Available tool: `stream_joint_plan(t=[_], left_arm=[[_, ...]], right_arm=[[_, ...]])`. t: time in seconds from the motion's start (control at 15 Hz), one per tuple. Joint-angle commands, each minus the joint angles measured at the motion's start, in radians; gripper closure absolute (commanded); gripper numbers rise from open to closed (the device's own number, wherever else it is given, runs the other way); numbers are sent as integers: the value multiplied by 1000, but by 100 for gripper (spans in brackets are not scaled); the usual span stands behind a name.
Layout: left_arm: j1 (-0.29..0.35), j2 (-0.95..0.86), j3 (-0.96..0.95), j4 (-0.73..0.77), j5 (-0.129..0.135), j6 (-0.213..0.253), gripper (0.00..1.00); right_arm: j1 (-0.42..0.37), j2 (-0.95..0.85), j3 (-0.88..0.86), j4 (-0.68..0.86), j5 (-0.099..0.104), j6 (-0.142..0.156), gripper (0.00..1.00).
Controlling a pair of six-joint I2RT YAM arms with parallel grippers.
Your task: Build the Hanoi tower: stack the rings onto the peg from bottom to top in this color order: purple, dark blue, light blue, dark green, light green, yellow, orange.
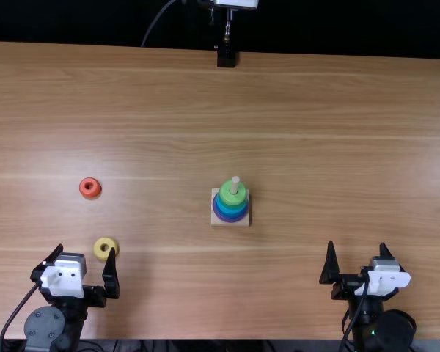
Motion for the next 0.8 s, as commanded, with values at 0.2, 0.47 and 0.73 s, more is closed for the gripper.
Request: stream_joint_plan(t=[0.2,0.47,0.73], left_arm=[[25,-12,-89,-16,15,9,0],[59,74,178,102,19,7,0],[53,447,430,67,24,6,0]], right_arm=[[-3,-13,-44,-74,14,0,0],[-3,-13,-44,-74,14,0,0],[-3,-13,-44,-74,14,0,0]])
